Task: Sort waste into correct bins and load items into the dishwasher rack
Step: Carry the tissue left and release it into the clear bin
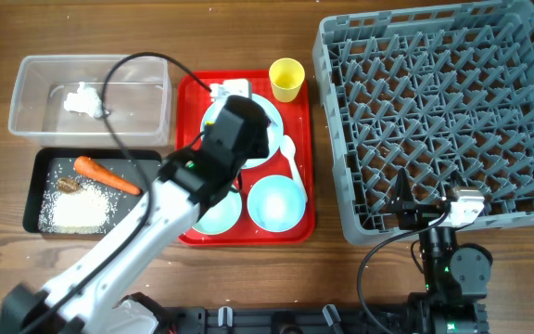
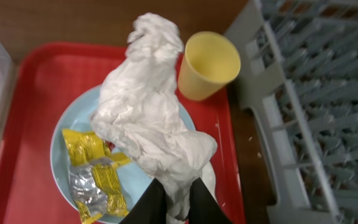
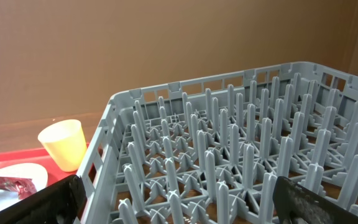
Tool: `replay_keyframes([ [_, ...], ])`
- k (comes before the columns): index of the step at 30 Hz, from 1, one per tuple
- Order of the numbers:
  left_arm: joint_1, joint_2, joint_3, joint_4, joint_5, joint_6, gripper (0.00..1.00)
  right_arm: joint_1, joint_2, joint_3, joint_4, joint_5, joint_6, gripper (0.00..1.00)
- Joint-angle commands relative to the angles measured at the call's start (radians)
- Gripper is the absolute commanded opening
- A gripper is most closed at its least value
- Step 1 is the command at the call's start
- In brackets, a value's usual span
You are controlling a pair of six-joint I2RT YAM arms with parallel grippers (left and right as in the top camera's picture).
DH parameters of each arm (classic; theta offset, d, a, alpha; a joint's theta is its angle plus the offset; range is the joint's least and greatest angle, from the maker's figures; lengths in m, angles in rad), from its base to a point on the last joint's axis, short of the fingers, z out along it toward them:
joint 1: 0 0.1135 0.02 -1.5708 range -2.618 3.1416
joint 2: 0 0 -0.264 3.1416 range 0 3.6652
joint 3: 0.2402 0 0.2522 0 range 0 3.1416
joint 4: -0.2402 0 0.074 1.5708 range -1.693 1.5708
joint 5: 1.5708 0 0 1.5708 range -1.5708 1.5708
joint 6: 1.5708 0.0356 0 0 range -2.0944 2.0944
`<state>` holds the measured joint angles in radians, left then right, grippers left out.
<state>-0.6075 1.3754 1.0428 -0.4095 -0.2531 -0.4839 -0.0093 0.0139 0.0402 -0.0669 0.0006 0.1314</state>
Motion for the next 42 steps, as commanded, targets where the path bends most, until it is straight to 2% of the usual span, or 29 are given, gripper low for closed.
replay_keyframes([
  [1, 0.056, -0.091, 0.005, 0.000, -0.152, 0.009, 0.07, 0.004, -0.003, -0.003, 0.003, -0.009, 0.006, 1.00],
  [6, 0.248, -0.082, 0.005, 0.004, -0.187, 0.039, 0.06, 0.004, -0.003, -0.003, 0.003, -0.009, 0.007, 1.00],
  [8, 0.377, -0.048, 0.005, 0.027, -0.170, 0.039, 0.06, 0.004, -0.003, -0.003, 0.003, -0.009, 0.007, 1.00],
  [12, 0.582, 0.064, 0.005, 0.100, -0.032, 0.039, 0.07, 0.004, -0.003, -0.003, 0.003, -0.009, 0.006, 1.00],
  [17, 0.716, 0.238, 0.005, 0.206, 0.097, 0.039, 0.07, 0.004, -0.003, -0.003, 0.003, -0.009, 0.006, 1.00],
  [18, 0.735, 0.275, 0.005, 0.232, 0.111, 0.039, 0.12, 0.004, -0.003, -0.003, 0.003, -0.009, 0.006, 1.00],
  [19, 0.748, 0.296, 0.005, 0.246, 0.127, 0.039, 0.21, 0.004, -0.003, -0.003, 0.003, -0.009, 0.006, 1.00],
  [20, 0.763, 0.311, 0.005, 0.258, 0.142, 0.042, 0.38, 0.004, -0.003, -0.003, 0.003, -0.009, 0.006, 1.00],
  [23, 0.785, 0.304, 0.005, 0.284, 0.212, 0.116, 0.71, 0.004, -0.003, -0.003, 0.003, -0.009, 0.006, 1.00],
  [24, 0.784, 0.298, 0.005, 0.289, 0.212, 0.127, 0.73, 0.004, -0.003, -0.003, 0.003, -0.009, 0.006, 1.00],
  [28, 0.784, 0.245, 0.005, 0.290, 0.212, 0.140, 0.79, 0.004, -0.003, -0.003, 0.003, -0.009, 0.006, 1.00],
  [32, 0.746, 0.143, 0.005, 0.238, 0.212, 0.140, 0.76, 0.004, -0.003, -0.003, 0.003, -0.009, 0.006, 1.00],
  [38, 0.584, 0.070, 0.005, 0.074, 0.251, 0.136, 0.75, 0.004, -0.003, -0.003, 0.003, -0.009, 0.006, 1.00],
  [42, 0.449, 0.108, 0.005, 0.053, 0.253, 0.136, 0.78, 0.004, -0.003, -0.003, 0.003, -0.009, 0.006, 1.00],
])
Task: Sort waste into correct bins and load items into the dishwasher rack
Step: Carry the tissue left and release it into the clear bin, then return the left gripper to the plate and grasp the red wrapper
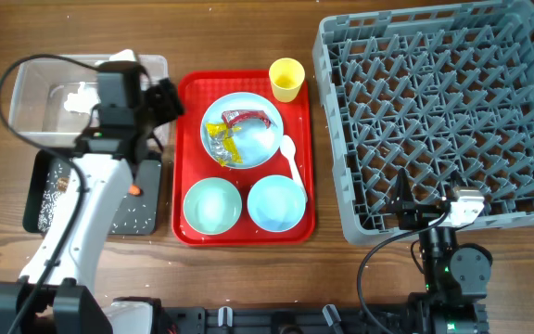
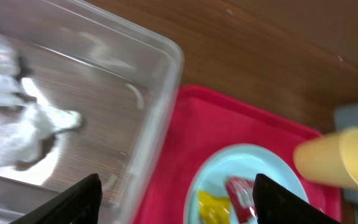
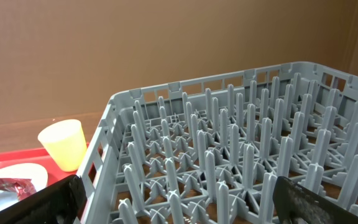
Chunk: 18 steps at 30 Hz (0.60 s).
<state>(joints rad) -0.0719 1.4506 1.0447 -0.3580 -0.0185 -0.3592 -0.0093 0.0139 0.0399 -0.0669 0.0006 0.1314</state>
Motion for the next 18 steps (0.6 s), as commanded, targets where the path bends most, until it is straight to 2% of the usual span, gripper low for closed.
replay_keyframes([
  [1, -0.109, 0.050, 0.003, 0.010, 0.018, 0.012, 0.78, 0.004, -0.003, -0.003, 0.003, -0.009, 0.006, 1.00],
  [10, -0.169, 0.253, 0.003, 0.061, 0.019, 0.011, 0.80, 0.004, -0.003, -0.003, 0.003, -0.009, 0.006, 1.00],
  [11, -0.169, 0.268, 0.003, 0.056, 0.023, 0.011, 0.75, 0.004, -0.003, -0.003, 0.003, -0.009, 0.006, 1.00],
  [13, -0.169, 0.278, 0.003, 0.023, 0.035, 0.012, 0.56, 0.004, -0.003, -0.003, 0.003, -0.009, 0.006, 1.00],
  [16, -0.169, 0.275, 0.003, -0.036, 0.057, 0.012, 0.46, 0.004, -0.003, -0.003, 0.003, -0.009, 0.006, 1.00],
  [18, -0.169, 0.276, 0.003, -0.071, 0.079, 0.012, 0.46, 0.004, -0.003, -0.003, 0.003, -0.009, 0.006, 1.00],
])
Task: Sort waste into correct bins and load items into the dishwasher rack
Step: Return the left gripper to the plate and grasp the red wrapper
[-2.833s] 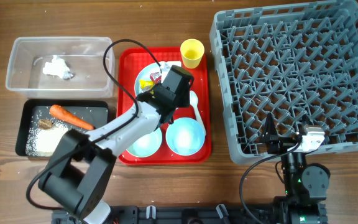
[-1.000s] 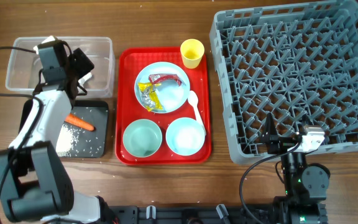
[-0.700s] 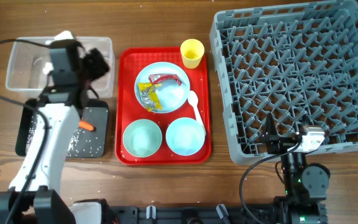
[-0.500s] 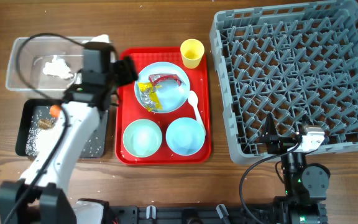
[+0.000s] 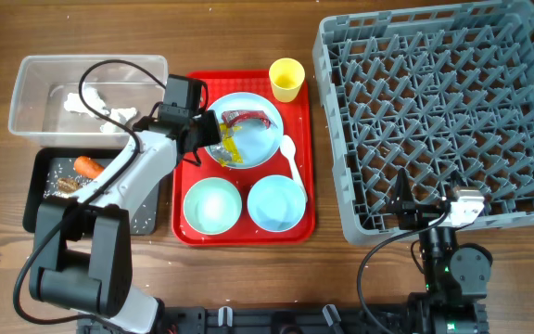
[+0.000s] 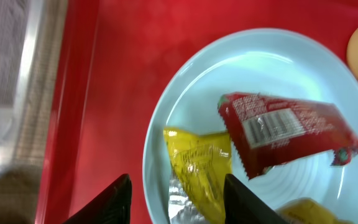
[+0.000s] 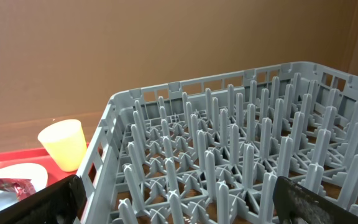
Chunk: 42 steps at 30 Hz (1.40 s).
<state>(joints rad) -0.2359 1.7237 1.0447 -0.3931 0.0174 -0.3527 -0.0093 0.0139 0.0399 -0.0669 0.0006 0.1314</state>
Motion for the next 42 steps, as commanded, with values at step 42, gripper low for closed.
replay_keyframes([
  [42, -0.150, 0.002, 0.004, -0.026, 0.056, 0.037, 0.57, 0.004, 0.000, -0.003, 0.003, -0.009, 0.006, 1.00],
])
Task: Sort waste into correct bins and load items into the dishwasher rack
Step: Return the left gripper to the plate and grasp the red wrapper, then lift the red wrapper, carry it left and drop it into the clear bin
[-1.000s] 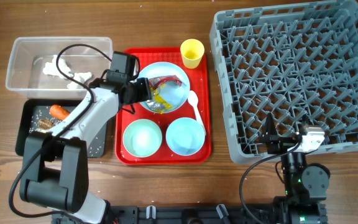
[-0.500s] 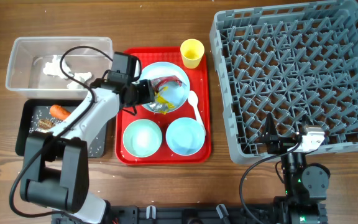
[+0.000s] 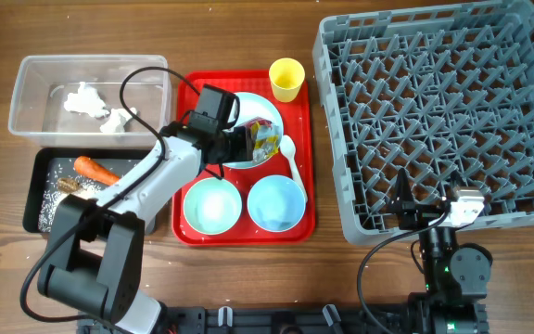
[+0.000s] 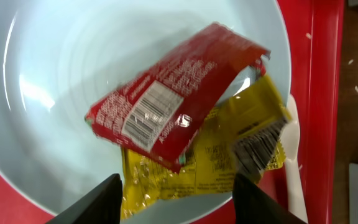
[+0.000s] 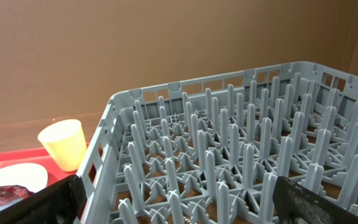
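Over the light blue plate (image 3: 245, 112) on the red tray (image 3: 193, 89) my left gripper (image 3: 240, 141) stands open with nothing between its fingers. From the left wrist the gripper (image 4: 177, 204) has its fingers wide apart at the plate's (image 4: 48, 74) near rim. A red wrapper (image 4: 173, 93) lies across a yellow wrapper (image 4: 229, 146) on the plate. Two crumpled tissues (image 3: 95, 105) lie in the clear bin (image 3: 35, 70). My right gripper (image 3: 425, 211) rests open at the front edge of the grey dishwasher rack (image 3: 434, 111); from the right wrist the gripper (image 5: 179, 205) faces the rack (image 5: 229, 162).
A yellow cup (image 3: 286, 78) stands at the tray's back right corner. Two light blue bowls (image 3: 211, 204) (image 3: 276, 201) sit at the tray's front, a white spoon (image 3: 291, 160) beside the plate. The black tray (image 3: 40, 181) holds a carrot (image 3: 97, 170) and rice.
My left gripper has moved from the plate's left edge to over the plate, still open. The red wrapper now lies on the yellow one nearer the plate's right rim. The right arm is unchanged.
My left gripper was shut on a white tissue above the plate. Then it was open over the clear bin, and a second tissue lay there afterwards. It was then at the plate's left edge, and now stands open over the wrappers.
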Tool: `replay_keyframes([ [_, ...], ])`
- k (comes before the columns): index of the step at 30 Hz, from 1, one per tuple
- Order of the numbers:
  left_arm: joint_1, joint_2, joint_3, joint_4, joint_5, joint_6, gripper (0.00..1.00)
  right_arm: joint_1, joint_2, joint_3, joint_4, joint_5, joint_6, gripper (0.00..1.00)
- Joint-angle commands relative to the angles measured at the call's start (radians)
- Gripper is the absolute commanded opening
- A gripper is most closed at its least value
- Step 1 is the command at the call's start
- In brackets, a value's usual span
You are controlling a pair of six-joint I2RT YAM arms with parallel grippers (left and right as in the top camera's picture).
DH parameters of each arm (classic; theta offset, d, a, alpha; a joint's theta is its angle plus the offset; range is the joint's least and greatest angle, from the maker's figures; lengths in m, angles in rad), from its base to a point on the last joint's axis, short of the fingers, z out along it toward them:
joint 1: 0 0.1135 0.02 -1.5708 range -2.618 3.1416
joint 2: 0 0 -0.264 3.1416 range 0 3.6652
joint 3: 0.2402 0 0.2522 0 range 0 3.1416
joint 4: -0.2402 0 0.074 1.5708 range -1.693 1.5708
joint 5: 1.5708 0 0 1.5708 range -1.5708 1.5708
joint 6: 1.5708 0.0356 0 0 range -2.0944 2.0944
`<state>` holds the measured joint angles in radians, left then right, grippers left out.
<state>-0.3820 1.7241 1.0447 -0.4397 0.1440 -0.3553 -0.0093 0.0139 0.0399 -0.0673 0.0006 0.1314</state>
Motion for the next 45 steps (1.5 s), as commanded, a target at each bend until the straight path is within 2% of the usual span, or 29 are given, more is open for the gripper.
replay_keyframes([
  [1, -0.005, 0.002, 0.005, 0.024, -0.071, 0.063, 0.57, 0.004, 0.000, -0.003, 0.003, -0.009, 0.006, 1.00],
  [6, -0.016, 0.002, 0.011, 0.055, -0.108, 0.094, 0.57, 0.004, 0.000, -0.003, 0.003, -0.009, 0.006, 1.00],
  [12, -0.018, 0.008, 0.010, 0.101, -0.125, 0.195, 0.57, 0.004, 0.000, -0.003, 0.003, -0.009, 0.007, 1.00],
  [26, -0.026, 0.059, 0.009, 0.114, -0.143, 0.196, 0.63, 0.004, 0.000, -0.003, 0.003, -0.009, 0.006, 1.00],
  [31, -0.026, 0.090, 0.009, 0.134, -0.146, 0.196, 0.60, 0.004, 0.000, -0.003, 0.003, -0.009, 0.007, 1.00],
  [32, -0.026, 0.094, 0.009, 0.134, -0.146, 0.196, 0.57, 0.004, 0.000, -0.003, 0.003, -0.009, 0.006, 1.00],
  [34, -0.026, 0.093, 0.010, 0.134, -0.148, 0.195, 0.44, 0.004, 0.000, -0.003, 0.003, -0.009, 0.006, 1.00],
  [35, -0.026, 0.093, 0.010, 0.137, -0.175, 0.195, 0.28, 0.004, 0.000, -0.003, 0.003, -0.009, 0.006, 1.00],
  [36, -0.026, 0.077, 0.010, 0.128, -0.199, 0.195, 0.04, 0.004, 0.000, -0.003, 0.003, -0.009, 0.006, 1.00],
  [45, -0.026, -0.073, 0.010, 0.118, -0.225, 0.195, 0.04, 0.004, 0.000, -0.003, 0.003, -0.009, 0.006, 1.00],
])
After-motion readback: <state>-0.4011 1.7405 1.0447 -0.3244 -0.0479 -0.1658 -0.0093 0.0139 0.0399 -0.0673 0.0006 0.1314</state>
